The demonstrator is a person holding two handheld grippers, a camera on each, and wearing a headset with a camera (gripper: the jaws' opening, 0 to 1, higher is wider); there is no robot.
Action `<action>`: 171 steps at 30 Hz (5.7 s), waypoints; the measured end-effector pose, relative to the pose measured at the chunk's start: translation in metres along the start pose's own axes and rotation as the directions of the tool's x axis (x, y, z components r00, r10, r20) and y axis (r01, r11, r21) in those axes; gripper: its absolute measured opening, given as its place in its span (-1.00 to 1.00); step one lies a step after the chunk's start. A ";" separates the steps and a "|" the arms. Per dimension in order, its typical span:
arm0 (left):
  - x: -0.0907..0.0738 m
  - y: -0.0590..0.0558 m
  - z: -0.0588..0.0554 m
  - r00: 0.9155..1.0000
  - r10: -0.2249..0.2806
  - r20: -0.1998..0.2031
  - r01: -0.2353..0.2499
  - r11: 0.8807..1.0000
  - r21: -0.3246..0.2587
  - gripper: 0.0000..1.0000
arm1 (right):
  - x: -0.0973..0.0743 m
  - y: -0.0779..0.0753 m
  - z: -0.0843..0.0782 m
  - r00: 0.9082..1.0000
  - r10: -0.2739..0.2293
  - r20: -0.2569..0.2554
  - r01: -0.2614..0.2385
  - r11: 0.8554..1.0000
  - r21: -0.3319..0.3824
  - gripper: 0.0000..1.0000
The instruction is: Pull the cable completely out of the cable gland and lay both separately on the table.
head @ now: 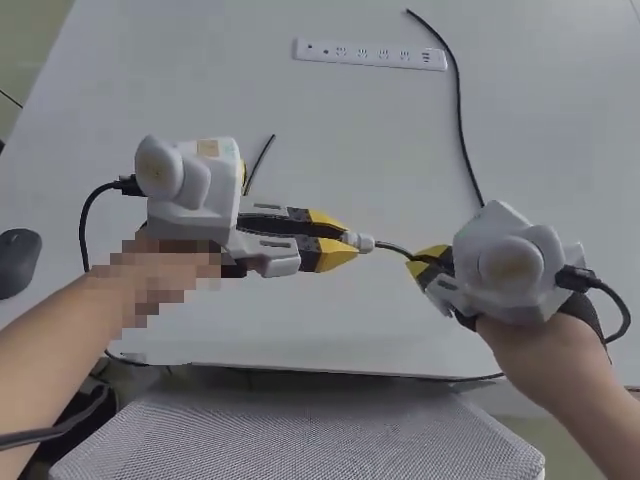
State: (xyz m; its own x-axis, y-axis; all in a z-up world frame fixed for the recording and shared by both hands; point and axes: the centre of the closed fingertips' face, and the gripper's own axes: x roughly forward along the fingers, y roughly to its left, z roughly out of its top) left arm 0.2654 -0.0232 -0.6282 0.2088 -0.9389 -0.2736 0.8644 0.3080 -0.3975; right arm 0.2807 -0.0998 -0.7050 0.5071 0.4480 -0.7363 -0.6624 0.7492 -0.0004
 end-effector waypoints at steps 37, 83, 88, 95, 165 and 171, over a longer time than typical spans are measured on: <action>-0.004 0.003 -0.004 1.000 0.024 -0.004 -0.024 1.000 -0.008 -0.70 | -0.030 0.002 0.014 0.996 -0.010 0.090 0.006 0.999 0.045 -0.58; 0.001 0.002 -0.008 1.000 0.020 -0.023 -0.020 1.000 -0.019 -0.70 | -0.011 0.060 0.060 0.992 0.099 0.081 -0.040 0.841 -0.539 -1.00; 0.001 0.002 -0.010 0.999 0.024 -0.030 -0.025 1.000 -0.017 -0.70 | -0.009 0.059 0.058 0.991 0.101 0.086 -0.046 0.867 -0.496 -1.00; 0.001 0.003 -0.009 0.999 0.027 -0.028 -0.028 0.999 -0.016 -0.71 | -0.009 0.052 0.053 0.992 0.089 0.088 -0.043 0.899 -0.435 -1.00; -0.006 0.009 0.002 0.999 0.038 0.017 -0.039 0.999 0.012 -0.70 | -0.038 0.000 0.044 0.987 -0.040 0.156 0.066 0.984 -0.163 -0.39; -0.006 0.009 0.003 0.999 0.038 0.018 -0.039 0.999 0.009 -0.70 | -0.036 0.024 0.064 0.990 0.009 0.138 0.044 0.927 -0.373 -0.34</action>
State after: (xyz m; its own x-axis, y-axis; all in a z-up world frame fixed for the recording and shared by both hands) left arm 0.2727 -0.0152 -0.6276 0.2499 -0.9290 -0.2730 0.8599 0.3426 -0.3785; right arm 0.2820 -0.0670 -0.6348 0.5727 0.5174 -0.6359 -0.7973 0.5318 -0.2854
